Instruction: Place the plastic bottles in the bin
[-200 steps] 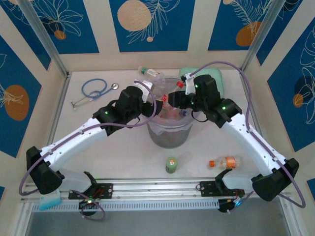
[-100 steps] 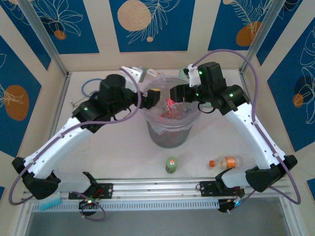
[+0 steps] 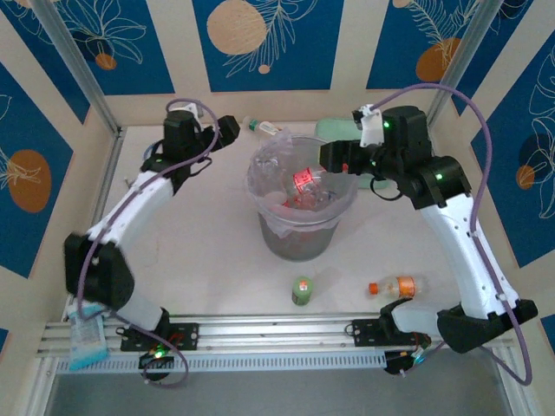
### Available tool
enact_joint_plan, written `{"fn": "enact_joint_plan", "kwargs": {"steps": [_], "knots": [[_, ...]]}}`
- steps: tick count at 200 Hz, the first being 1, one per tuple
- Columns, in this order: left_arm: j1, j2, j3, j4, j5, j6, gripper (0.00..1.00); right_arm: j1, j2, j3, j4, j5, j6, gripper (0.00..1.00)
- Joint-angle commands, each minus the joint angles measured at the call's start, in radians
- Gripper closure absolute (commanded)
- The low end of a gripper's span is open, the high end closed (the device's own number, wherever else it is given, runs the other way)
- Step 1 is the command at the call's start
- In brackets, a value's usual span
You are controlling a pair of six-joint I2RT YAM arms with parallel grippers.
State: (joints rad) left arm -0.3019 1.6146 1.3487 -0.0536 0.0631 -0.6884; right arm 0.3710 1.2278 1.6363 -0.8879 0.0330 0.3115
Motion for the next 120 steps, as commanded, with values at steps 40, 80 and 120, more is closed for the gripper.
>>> {"fn": "enact_joint_plan", "kwargs": {"steps": [40, 80, 120], "knots": [[-0.001, 0.515, 0.327, 0.170, 0.084, -0.385, 0.00, -0.123, -0.101, -0.135, -0.047, -0.042, 0.035, 0.19], [-0.052, 0.736, 0.572, 0.066, 0.054, -0.433, 0.00, -0.176, -0.130, -0.190, -0.051, -0.065, 0.030, 0.19], [-0.081, 0.951, 0.860, -0.046, 0.066, -0.533, 0.00, -0.218, -0.188, -0.243, -0.037, -0.089, 0.041, 0.20]]}}
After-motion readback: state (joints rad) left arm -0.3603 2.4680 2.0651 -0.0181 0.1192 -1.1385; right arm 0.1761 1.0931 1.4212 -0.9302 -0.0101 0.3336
